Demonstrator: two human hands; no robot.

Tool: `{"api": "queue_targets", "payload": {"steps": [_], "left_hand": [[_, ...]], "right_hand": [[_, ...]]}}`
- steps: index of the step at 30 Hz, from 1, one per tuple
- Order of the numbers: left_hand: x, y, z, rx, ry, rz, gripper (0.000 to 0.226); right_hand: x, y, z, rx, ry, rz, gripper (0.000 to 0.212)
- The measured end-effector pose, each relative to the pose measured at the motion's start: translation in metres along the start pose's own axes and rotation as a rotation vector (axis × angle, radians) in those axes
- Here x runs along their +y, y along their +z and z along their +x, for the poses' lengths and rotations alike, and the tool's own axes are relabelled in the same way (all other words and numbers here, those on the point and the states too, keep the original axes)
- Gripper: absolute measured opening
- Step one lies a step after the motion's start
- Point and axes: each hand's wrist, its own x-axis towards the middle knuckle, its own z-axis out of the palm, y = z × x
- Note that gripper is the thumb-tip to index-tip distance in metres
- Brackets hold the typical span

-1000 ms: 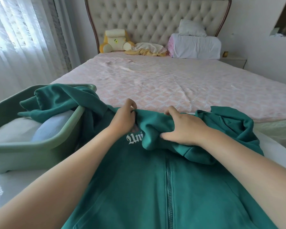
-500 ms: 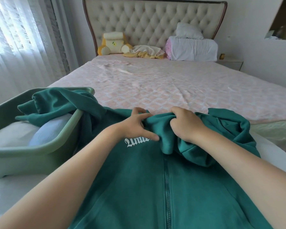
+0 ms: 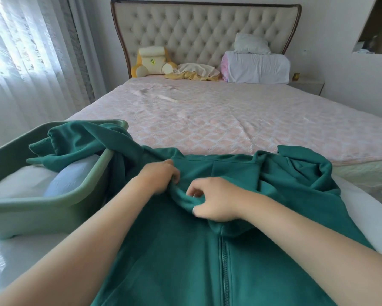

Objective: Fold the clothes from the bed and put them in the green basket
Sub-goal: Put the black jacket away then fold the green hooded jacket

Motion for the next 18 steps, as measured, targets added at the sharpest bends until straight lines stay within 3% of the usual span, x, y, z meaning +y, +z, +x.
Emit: {"api": "queue_targets", "payload": {"steps": [1, 3, 5, 6, 8, 9, 11, 13, 15, 18], "left_hand": [[0.003, -0.005, -0.002, -0.054, -0.034, 0.028, 0.035], [0.014, -0.022, -0.005, 0.036, -0.054, 0.125, 0.031], [0.029, -0.034, -0.005, 0.202, -0.006, 0.006, 0.030], [0.039, -0.036, -0.007, 0.208, 0.028, -0.138, 0.029], [0.058, -0.028, -0.012, 0.068, 0.109, -0.346, 0.026], [0.066, -0.018, -0.017, -0.053, 0.118, -0.342, 0.034], [0.072, 0.003, -0.031, -0.307, 0.052, -0.204, 0.066], [0.070, 0.011, -0.037, -0.389, -0.003, -0.094, 0.076], [0.074, -0.005, -0.042, -0.347, 0.000, -0.007, 0.071], [0.099, -0.030, -0.050, -0.052, 0.079, -0.110, 0.035]], "right_hand": [[-0.001, 0.005, -0.002, -0.081, -0.020, 0.021, 0.035], [-0.002, 0.008, -0.004, -0.128, -0.060, 0.121, 0.028], [0.000, 0.002, -0.006, -0.010, -0.064, 0.296, 0.030], [0.004, -0.002, -0.006, 0.097, -0.046, 0.355, 0.036], [0.016, -0.012, -0.007, 0.315, 0.029, 0.319, 0.037], [0.023, -0.016, -0.009, 0.378, 0.083, 0.220, 0.035], [0.044, -0.018, -0.014, 0.312, 0.205, -0.002, 0.030], [0.064, -0.014, -0.021, 0.148, 0.269, -0.056, 0.034], [0.078, -0.011, -0.027, 0.097, 0.247, -0.040, 0.039], [0.094, -0.019, -0.030, 0.228, 0.245, 0.028, 0.042]]}}
